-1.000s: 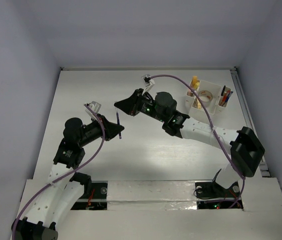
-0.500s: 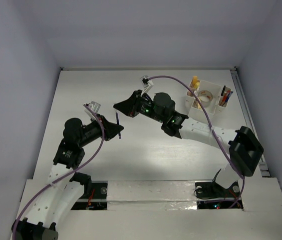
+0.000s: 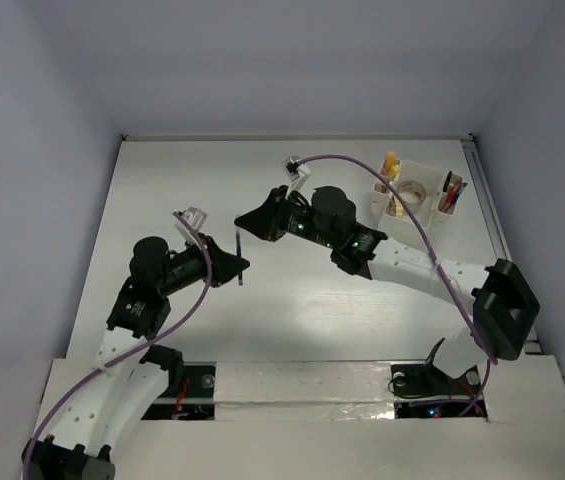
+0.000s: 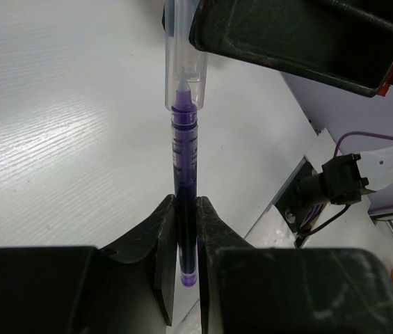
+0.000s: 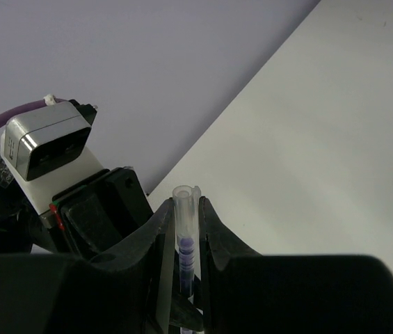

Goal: Sort the stationery into containers
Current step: Close the pen cap on the pen.

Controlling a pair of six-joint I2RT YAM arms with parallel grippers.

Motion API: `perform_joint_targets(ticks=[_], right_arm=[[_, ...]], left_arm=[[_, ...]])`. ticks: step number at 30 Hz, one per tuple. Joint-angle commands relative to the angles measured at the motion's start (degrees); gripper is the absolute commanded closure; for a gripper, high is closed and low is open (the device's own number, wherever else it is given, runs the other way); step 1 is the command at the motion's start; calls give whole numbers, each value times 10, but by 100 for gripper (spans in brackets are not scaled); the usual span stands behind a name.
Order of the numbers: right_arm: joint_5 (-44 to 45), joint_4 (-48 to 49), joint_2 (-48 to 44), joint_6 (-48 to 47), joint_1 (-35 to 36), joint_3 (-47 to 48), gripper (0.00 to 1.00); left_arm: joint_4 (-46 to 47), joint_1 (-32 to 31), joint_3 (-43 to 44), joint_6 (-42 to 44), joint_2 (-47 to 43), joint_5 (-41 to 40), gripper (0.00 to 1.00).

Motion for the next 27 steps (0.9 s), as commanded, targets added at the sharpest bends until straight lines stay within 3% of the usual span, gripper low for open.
perform_joint_targets(ticks=[1, 15, 27], right_arm=[[-64, -64, -18, -26, 7, -6, 100], [-110, -82, 28, -19, 7, 22, 100], [-113, -85, 27, -31, 7, -19, 100]], left_arm=[[46, 5, 18, 12, 2, -21, 100], [54, 5, 20, 18, -2, 4, 100], [31, 5, 52, 45, -1, -22, 100]])
